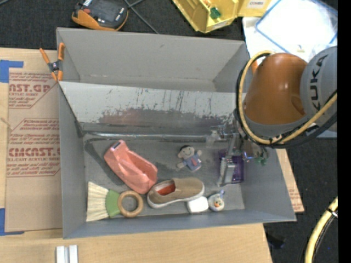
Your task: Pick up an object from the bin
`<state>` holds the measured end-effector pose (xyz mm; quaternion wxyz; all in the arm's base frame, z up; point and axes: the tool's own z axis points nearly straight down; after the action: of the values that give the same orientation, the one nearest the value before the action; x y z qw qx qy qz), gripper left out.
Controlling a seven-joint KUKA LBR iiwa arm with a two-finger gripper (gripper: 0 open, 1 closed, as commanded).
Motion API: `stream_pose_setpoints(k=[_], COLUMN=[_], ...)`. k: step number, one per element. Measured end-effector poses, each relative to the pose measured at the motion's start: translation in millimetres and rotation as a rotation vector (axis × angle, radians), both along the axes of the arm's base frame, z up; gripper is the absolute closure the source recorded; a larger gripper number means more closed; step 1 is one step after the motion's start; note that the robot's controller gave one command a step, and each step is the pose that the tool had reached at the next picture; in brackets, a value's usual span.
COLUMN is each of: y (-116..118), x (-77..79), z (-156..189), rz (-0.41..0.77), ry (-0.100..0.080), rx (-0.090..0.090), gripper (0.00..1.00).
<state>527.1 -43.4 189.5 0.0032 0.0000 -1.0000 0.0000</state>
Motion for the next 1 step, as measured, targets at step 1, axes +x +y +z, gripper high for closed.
stream_pose_setpoints(k=[1], y=[0.1], x=[1.7], z=[4.4], rz=[0.001], ry=[-0.008], rx=[-0.001], gripper=[0.00])
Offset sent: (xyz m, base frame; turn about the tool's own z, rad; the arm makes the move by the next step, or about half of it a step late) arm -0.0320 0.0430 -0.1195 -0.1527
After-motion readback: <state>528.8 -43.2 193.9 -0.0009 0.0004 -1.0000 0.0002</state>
